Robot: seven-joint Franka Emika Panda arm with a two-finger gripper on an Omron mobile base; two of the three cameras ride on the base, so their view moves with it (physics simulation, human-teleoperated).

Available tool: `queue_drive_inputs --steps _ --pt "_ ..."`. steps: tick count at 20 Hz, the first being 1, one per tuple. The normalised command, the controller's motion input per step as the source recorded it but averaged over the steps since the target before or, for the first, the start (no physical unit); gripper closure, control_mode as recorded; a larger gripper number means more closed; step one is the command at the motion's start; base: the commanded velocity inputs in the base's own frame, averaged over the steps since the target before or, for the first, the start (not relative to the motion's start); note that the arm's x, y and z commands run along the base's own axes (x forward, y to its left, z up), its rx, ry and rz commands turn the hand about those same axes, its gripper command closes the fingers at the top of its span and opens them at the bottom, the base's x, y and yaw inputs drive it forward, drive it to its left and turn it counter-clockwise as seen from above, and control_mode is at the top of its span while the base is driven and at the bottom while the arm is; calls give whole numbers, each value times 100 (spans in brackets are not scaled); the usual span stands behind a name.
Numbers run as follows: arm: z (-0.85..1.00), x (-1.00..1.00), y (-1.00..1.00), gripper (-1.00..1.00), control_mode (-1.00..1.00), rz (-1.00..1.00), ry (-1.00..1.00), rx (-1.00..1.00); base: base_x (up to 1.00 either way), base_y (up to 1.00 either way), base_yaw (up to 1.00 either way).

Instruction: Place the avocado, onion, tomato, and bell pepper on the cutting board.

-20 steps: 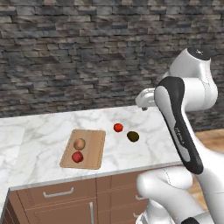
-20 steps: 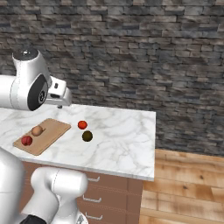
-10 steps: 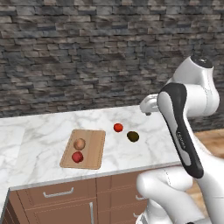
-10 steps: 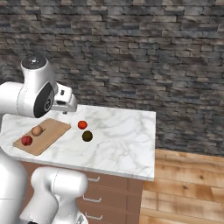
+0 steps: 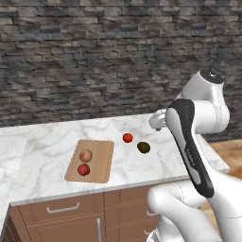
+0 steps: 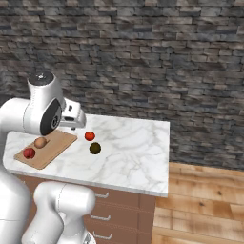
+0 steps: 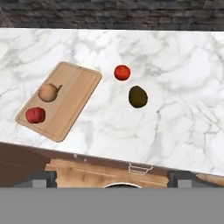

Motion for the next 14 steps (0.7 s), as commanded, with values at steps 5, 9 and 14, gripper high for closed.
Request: queue_drive_inputs --steps 5,9,14 --pt "-23 21 0 -100 -100 0 0 -3 0 0 0" --pt "-1 30 -6 -100 -100 0 1 0 0 0 0" --pt "-5 34 -10 -100 -100 0 2 0 0 0 0"
